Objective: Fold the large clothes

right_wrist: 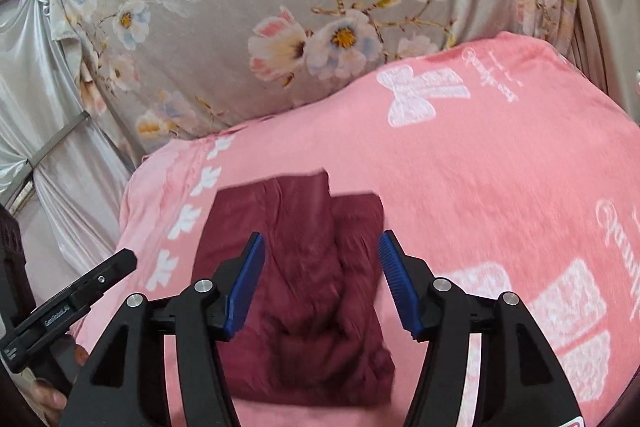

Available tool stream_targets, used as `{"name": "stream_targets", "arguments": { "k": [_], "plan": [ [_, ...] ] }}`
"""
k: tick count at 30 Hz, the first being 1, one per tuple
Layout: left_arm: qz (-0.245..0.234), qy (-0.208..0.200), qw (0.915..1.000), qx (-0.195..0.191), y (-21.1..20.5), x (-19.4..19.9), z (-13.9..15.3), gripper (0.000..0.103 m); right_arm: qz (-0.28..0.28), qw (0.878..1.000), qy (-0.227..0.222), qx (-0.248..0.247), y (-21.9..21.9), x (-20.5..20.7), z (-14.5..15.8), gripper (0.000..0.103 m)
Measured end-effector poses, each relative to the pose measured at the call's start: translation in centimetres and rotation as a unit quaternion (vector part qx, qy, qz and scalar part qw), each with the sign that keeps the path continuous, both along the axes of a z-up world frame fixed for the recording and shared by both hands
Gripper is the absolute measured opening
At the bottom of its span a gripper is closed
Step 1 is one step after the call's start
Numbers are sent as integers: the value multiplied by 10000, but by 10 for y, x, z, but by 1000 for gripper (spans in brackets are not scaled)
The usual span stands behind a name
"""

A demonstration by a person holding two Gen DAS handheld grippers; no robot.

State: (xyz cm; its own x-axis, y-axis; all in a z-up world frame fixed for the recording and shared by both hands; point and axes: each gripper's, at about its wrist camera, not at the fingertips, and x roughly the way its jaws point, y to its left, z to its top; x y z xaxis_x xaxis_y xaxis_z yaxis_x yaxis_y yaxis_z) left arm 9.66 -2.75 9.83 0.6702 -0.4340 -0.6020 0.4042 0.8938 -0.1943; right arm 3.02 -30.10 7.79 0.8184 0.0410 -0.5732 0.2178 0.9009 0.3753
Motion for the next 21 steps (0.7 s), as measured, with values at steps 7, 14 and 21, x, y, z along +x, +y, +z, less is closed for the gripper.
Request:
{"name": "stream_targets", "arguments": {
  "k": [7, 14, 21],
  "plan": [
    [937, 51, 9955, 114, 19, 73, 15, 73, -249, 9990, 154, 344, 0, 85, 21, 60],
    [946, 327, 9943, 379, -17, 115, -3, 73, -696, 9901, 1172, 345, -2, 136, -31, 60],
    [792, 663, 9927, 623, -41, 121, -46, 73, -715, 9915, 819, 708, -14, 92, -71, 5]
  ]
}}
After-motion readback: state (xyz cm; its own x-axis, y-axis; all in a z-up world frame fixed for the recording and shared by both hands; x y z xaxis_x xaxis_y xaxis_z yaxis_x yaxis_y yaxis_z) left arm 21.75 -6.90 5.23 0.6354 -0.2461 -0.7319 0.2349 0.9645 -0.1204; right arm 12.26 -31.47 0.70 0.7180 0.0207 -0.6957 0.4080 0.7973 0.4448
